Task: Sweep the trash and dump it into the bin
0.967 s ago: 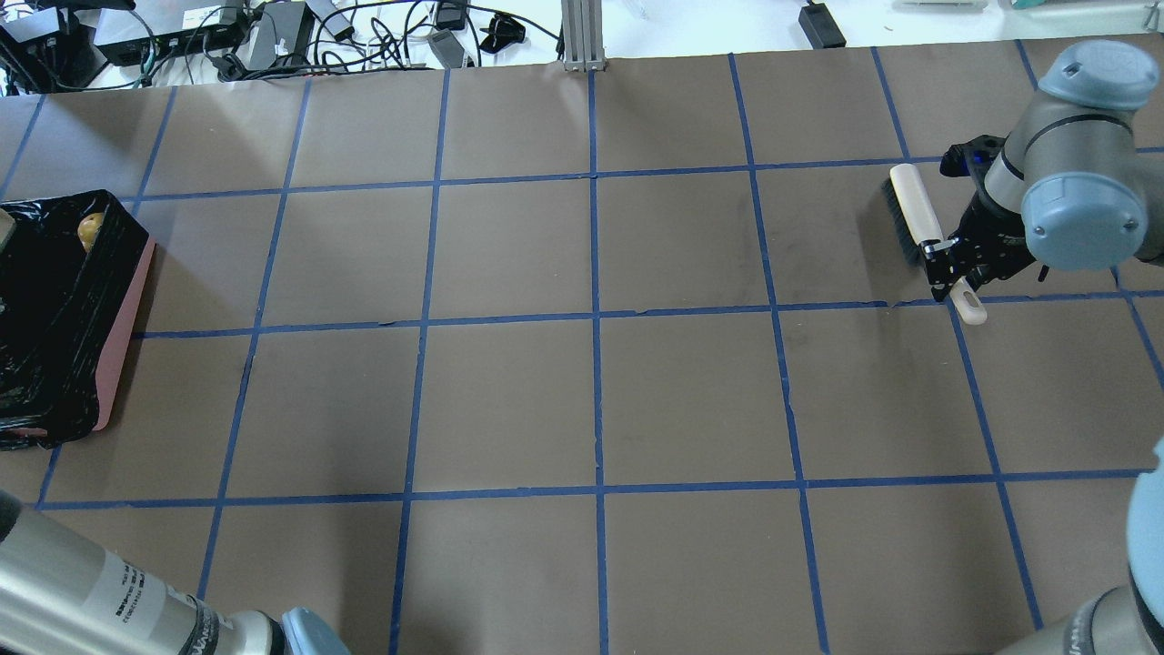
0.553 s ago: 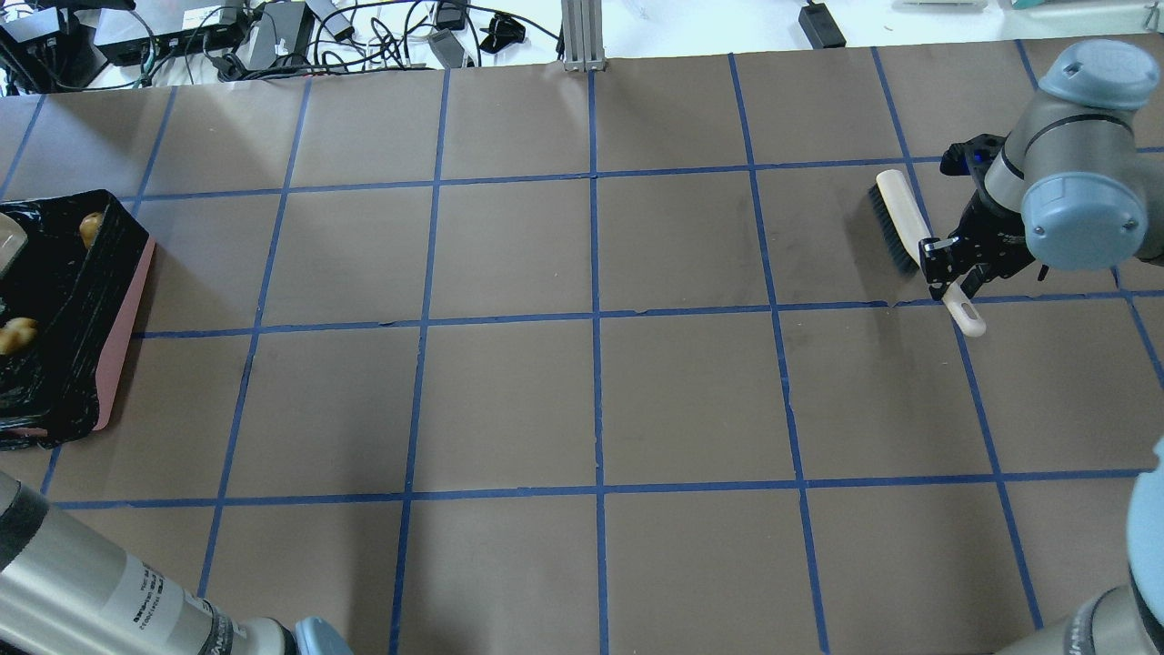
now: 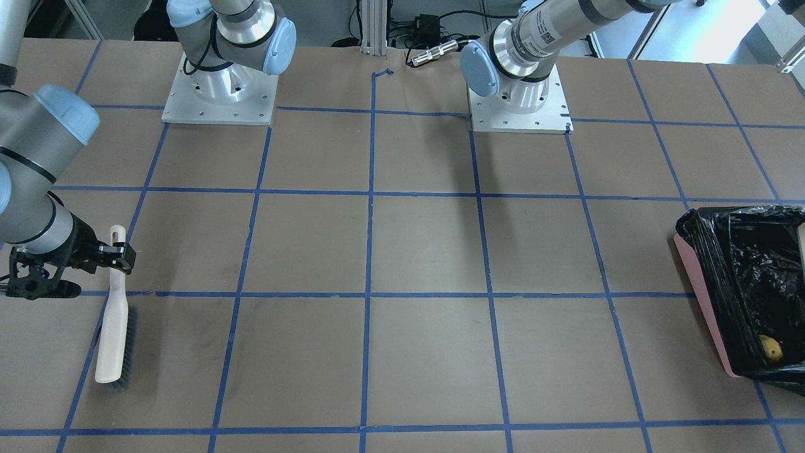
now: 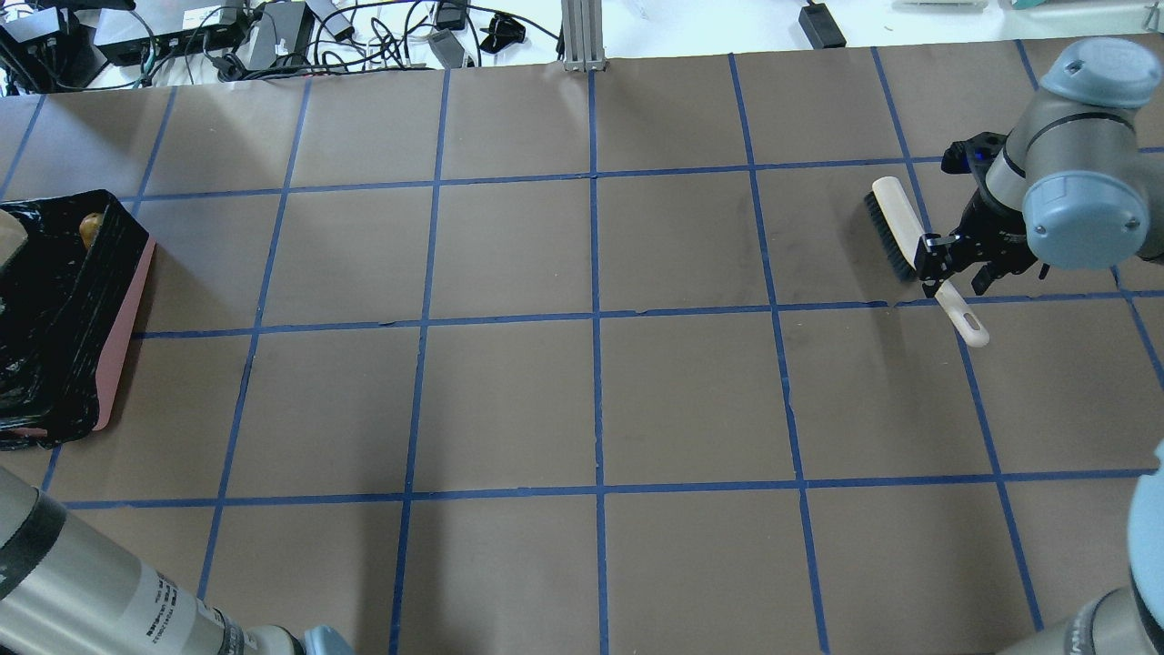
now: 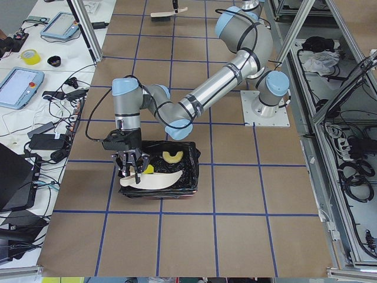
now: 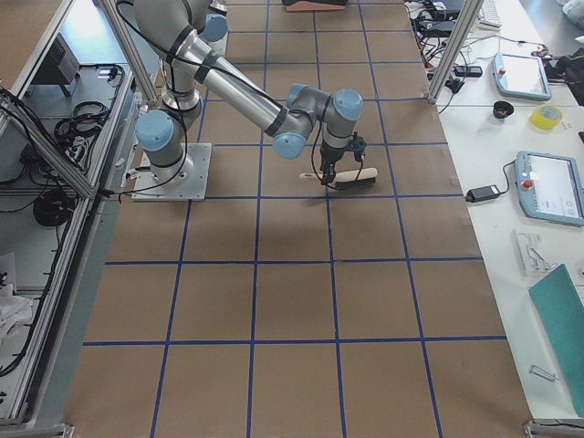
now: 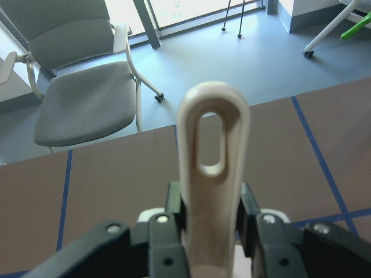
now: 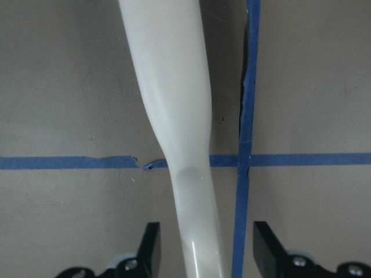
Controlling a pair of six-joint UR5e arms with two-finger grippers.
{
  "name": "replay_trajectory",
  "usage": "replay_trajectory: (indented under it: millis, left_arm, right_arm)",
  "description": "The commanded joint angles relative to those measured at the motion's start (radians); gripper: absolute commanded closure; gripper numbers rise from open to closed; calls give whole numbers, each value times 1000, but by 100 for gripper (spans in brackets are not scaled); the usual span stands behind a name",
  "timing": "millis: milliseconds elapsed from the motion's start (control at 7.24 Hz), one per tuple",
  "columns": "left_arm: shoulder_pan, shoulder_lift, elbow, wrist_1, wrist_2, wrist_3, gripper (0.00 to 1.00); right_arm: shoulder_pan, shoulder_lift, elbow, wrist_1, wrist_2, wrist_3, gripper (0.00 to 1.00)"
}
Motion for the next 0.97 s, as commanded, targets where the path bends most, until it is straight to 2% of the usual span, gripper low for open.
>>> replay_trajectory:
  millis: [0, 276, 415, 553, 691, 829]
  left_arm:
    - [-21, 22, -5, 4, 45, 9, 100]
    - [-21, -1, -14, 128, 90, 30, 100]
    - [-21, -11, -22, 148, 217, 149, 100]
    - [-21, -10, -30, 157, 217, 158, 100]
    - [-24, -12, -43, 157, 226, 164, 100]
    - [-28, -10, -74, 159, 228, 164, 100]
  right_arm:
    - [2, -32, -10, -13, 3, 7, 20]
    - [6, -75, -15, -11, 42, 12, 8]
    - [9, -106, -15, -4, 53, 21, 6]
    - [14, -117, -16, 2, 55, 21, 1]
    - [47, -152, -16, 7, 50, 26, 1]
    - [93, -198, -16, 83, 50, 100, 1]
